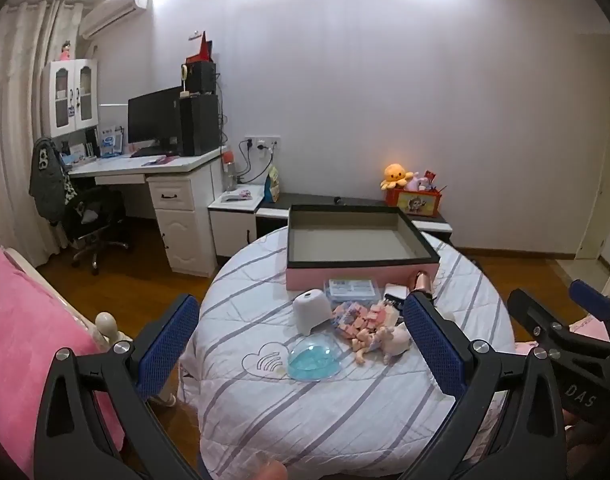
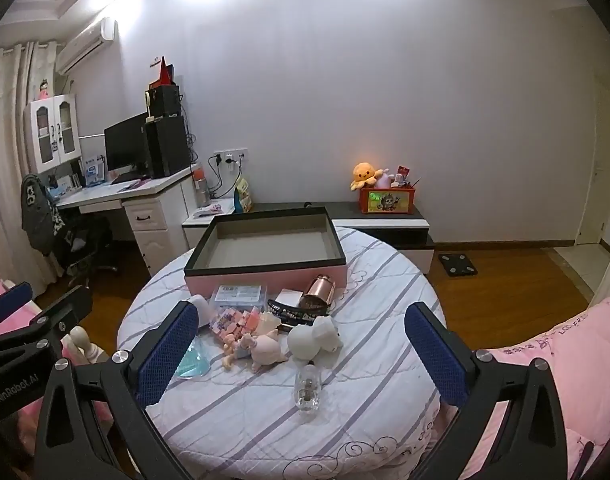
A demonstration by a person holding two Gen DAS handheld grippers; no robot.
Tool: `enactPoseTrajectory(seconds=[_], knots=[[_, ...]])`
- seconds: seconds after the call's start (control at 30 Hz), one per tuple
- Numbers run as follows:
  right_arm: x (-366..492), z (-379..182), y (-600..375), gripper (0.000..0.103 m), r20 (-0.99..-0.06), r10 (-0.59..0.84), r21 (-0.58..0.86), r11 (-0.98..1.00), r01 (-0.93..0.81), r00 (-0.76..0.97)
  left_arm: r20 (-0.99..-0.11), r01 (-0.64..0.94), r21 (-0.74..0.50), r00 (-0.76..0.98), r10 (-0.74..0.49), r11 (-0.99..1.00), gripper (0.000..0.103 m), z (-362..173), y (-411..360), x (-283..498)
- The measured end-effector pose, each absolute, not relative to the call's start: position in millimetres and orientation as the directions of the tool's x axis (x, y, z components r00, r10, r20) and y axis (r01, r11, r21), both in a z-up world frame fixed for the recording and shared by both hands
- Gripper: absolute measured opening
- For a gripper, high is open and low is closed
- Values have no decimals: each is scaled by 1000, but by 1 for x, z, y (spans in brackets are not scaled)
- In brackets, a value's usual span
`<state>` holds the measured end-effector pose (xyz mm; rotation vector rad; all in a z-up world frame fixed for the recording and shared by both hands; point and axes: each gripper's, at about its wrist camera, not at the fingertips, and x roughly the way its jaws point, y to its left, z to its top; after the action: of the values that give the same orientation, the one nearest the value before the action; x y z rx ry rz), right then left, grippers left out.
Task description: Organize rigid objects
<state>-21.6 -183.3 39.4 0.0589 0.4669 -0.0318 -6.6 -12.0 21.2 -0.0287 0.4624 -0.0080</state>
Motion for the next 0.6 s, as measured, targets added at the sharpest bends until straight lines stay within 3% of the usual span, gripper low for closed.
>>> enactPoseTrajectory(seconds=[0.6], knots=[[-21,40,-184,103,-432,-23,55,997,52,902,-422,6,-19,906,-13,1000,103,25,-13,-15]])
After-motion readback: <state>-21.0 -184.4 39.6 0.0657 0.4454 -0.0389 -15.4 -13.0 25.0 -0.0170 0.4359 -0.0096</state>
